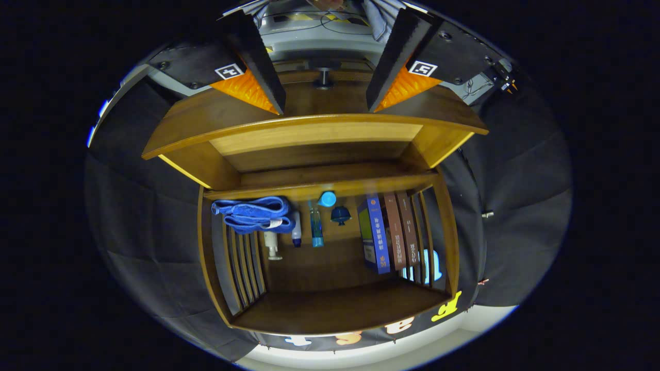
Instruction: Pull open the drawer, take out the items inside it, and place them on the countertop above the cabinet.
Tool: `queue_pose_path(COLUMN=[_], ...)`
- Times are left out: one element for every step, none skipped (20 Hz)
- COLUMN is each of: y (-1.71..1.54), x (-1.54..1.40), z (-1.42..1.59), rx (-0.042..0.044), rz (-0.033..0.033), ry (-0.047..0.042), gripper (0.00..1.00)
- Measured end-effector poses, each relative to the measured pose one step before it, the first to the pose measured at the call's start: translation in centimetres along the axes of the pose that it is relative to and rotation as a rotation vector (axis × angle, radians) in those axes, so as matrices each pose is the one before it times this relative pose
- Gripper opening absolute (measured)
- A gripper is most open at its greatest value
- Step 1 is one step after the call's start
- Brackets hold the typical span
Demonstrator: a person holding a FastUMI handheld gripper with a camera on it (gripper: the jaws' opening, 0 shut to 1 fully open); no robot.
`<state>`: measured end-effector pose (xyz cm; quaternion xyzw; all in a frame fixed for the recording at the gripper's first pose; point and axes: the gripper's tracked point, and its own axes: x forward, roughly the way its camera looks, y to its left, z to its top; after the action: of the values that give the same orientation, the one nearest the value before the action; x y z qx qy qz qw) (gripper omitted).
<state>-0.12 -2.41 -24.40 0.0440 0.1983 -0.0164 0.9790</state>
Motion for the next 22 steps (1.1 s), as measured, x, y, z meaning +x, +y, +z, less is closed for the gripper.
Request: queue_pose_path(y=[-0.284,-0.016,-0.105,-0.198,-0.102,0.107,0.056,0.016,0.067,0.116,0.116,0.07,0.158,0.192,0.192,0.085,0.047,0.086,0.066,0.059,0.022,0.05], x=[0.069,0.071,0.123,0.152,0.346,0.342,0.518,0.644,0.811,0.889,0.822,0.827,0.994,0.872,0.904,0.805,0.846,0.672,0.62,0.607,0.623,0.484], z=[-0.221,0.09,0.18,0.089,0.134,0.214,0.34,0.462,0.383,-0.271,0.301,0.299,0.214,0.129,0.253,0.2,0.308,0.138,0.147,0.147,0.291,0.158], rx=[-0.00407,0.00006,0.00156,0.00121,0.00887,0.01222,0.00797,0.00225,-0.00514,0.00032,0.00135,0.00315,0.00396,0.00293,0.00132,-0.00137,-0.0013,-0.00263,-0.00469,-0.00378,-0.00393,-0.00138], rz=[-0.01341,-0.00029,-0.00637,-0.00992,-0.006,0.00077,0.00352,-0.0013,-0.00461,-0.00121,-0.00168,-0.00177,-0.00092,-0.00092,-0.00103,-0.00101,-0.00137,-0.00029,-0.00059,-0.00244,-0.00349,-0.00239], ry=[0.00714,-0.00466,-0.00381,-0.00038,0.0031,-0.00088,-0.00035,-0.00892,-0.0065,0.01999,0.00648,0.00721,0.00991,0.00802,0.00469,0.00307,-0.00189,0.00018,-0.00131,-0.0008,-0.00217,0.001], gripper=[1.0,1.0,0.98,0.98,0.97,0.97,0.99,0.99,0.99,0.99,0.99,0.99,0.99,0.99,0.99,0.99,0.99,0.99,0.99,0.99,0.99,0.99])
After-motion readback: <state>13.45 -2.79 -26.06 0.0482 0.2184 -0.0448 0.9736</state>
